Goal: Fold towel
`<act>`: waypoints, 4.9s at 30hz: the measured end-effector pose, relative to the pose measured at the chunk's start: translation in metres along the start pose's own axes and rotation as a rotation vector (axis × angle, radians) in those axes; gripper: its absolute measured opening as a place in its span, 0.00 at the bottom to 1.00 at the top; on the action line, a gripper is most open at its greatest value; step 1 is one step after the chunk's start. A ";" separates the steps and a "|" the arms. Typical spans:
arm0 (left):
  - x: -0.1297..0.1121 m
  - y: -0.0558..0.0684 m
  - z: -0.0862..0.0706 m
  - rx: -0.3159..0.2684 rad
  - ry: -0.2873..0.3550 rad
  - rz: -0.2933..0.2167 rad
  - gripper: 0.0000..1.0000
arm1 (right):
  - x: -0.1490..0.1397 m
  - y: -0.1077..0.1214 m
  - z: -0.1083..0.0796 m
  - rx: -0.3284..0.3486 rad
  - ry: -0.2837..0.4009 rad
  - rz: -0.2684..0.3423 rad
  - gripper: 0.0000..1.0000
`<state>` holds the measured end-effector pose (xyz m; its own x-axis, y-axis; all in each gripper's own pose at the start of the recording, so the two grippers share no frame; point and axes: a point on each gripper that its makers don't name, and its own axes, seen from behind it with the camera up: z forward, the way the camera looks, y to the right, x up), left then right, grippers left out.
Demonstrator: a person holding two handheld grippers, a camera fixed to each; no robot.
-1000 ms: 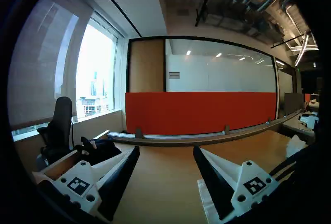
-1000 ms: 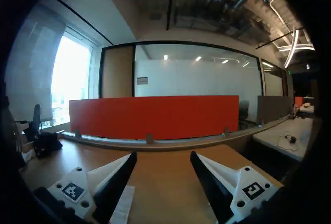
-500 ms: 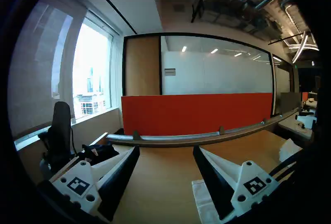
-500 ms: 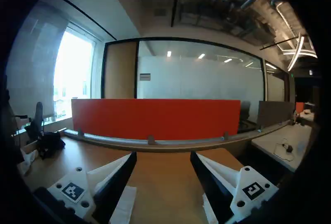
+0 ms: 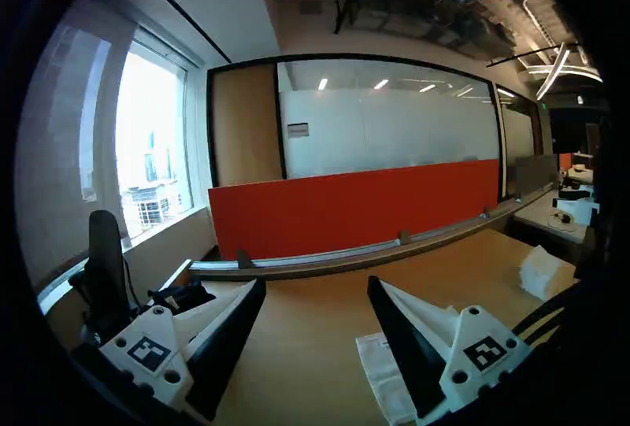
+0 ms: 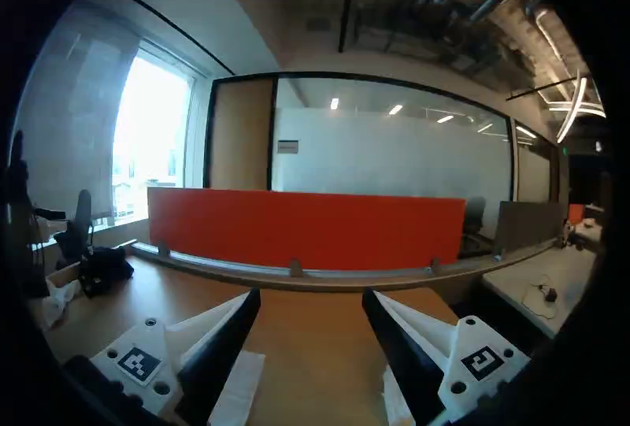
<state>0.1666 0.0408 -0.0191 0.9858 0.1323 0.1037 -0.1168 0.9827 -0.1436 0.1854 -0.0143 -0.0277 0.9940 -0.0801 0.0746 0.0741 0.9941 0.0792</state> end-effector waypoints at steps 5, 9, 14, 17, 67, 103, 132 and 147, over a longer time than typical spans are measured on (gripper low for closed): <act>-0.009 0.009 -0.002 -0.049 -0.037 0.019 0.96 | -0.004 -0.009 -0.002 0.060 -0.026 -0.040 1.00; -0.019 0.019 -0.003 -0.098 -0.072 0.036 0.96 | -0.010 -0.019 -0.003 0.119 -0.057 -0.080 1.00; -0.033 0.036 -0.007 -0.171 -0.122 0.052 0.96 | -0.023 -0.035 -0.006 0.214 -0.110 -0.124 1.00; -0.041 0.044 -0.010 -0.206 -0.148 0.057 0.96 | -0.028 -0.045 -0.008 0.268 -0.137 -0.142 1.00; -0.212 0.101 -0.026 -0.353 -0.402 0.105 0.96 | -0.187 -0.100 -0.021 0.475 -0.416 -0.227 1.00; -0.317 0.139 -0.019 -0.477 -0.624 0.143 0.96 | -0.312 -0.117 -0.039 0.580 -0.649 -0.300 1.00; -0.345 0.144 -0.022 -0.516 -0.717 0.171 0.92 | -0.347 -0.120 -0.054 0.656 -0.774 -0.328 0.86; -0.345 0.149 -0.023 -0.519 -0.729 0.185 0.61 | -0.349 -0.122 -0.056 0.670 -0.783 -0.304 0.58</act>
<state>-0.1884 0.1390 -0.0991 0.6154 0.5045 0.6056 -0.0227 0.7794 -0.6261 -0.1664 -0.1035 -0.1195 0.5954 -0.5789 0.5572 0.0140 0.7008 0.7132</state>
